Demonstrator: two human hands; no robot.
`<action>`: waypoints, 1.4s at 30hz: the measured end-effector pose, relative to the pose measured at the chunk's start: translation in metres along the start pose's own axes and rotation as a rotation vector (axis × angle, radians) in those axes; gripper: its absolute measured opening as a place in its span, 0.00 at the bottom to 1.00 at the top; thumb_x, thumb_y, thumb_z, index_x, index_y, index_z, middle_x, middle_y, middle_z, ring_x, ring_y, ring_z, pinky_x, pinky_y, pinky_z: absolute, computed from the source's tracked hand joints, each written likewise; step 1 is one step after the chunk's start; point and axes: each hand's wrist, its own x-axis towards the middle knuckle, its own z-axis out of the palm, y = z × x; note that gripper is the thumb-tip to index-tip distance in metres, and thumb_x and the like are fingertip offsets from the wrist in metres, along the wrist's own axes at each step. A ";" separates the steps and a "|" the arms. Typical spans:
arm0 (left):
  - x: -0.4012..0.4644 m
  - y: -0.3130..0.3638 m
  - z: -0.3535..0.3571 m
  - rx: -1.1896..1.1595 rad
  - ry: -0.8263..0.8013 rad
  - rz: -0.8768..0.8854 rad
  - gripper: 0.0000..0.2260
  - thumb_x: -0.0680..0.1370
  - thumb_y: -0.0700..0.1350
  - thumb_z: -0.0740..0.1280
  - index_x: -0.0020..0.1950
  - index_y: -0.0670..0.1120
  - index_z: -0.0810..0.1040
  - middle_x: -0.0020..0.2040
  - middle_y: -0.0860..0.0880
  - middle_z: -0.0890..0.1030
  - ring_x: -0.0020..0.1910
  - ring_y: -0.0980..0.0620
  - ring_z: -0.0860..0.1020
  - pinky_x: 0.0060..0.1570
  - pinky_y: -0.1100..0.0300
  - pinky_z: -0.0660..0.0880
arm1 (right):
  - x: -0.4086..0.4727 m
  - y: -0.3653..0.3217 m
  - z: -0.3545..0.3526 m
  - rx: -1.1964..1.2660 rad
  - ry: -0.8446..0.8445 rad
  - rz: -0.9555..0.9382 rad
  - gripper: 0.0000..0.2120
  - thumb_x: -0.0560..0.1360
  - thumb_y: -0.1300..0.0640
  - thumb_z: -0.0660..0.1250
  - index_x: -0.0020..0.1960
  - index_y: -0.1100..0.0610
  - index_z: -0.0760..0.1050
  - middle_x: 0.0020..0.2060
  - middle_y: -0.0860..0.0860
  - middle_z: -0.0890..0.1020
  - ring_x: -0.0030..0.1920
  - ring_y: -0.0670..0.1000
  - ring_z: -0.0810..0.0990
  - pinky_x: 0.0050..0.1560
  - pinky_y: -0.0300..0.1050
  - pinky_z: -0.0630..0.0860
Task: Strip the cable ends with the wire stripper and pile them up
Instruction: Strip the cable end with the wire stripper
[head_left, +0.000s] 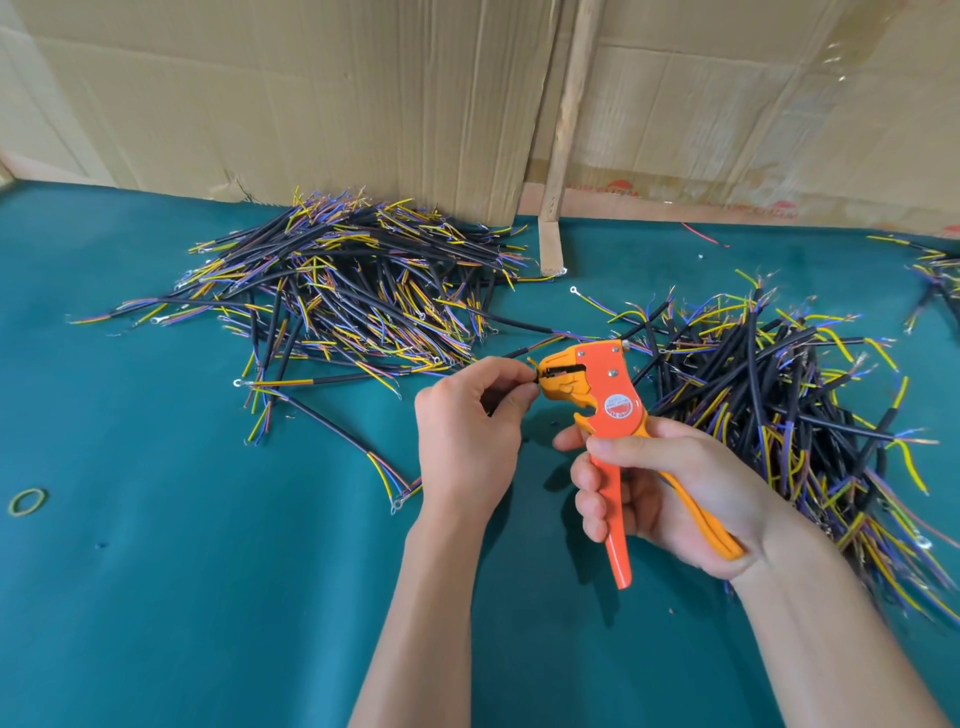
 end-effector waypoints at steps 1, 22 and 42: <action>0.000 0.000 0.000 0.000 -0.002 -0.002 0.08 0.73 0.36 0.75 0.43 0.49 0.85 0.35 0.62 0.83 0.36 0.63 0.81 0.41 0.74 0.71 | 0.000 0.000 -0.001 0.002 -0.004 0.001 0.16 0.69 0.60 0.76 0.55 0.65 0.83 0.38 0.61 0.78 0.34 0.59 0.78 0.34 0.53 0.79; -0.005 0.002 0.004 -0.052 0.035 -0.032 0.07 0.75 0.38 0.75 0.45 0.50 0.81 0.37 0.58 0.84 0.37 0.58 0.83 0.44 0.60 0.79 | 0.004 0.002 0.007 0.067 0.117 -0.119 0.10 0.71 0.57 0.73 0.49 0.62 0.83 0.31 0.56 0.73 0.24 0.52 0.70 0.24 0.44 0.69; -0.006 0.005 0.007 -0.185 -0.213 -0.035 0.08 0.80 0.39 0.68 0.50 0.52 0.78 0.35 0.50 0.84 0.30 0.50 0.78 0.36 0.51 0.78 | 0.003 -0.001 0.000 0.110 0.086 -0.310 0.23 0.70 0.61 0.71 0.63 0.68 0.78 0.51 0.65 0.81 0.38 0.61 0.81 0.40 0.56 0.81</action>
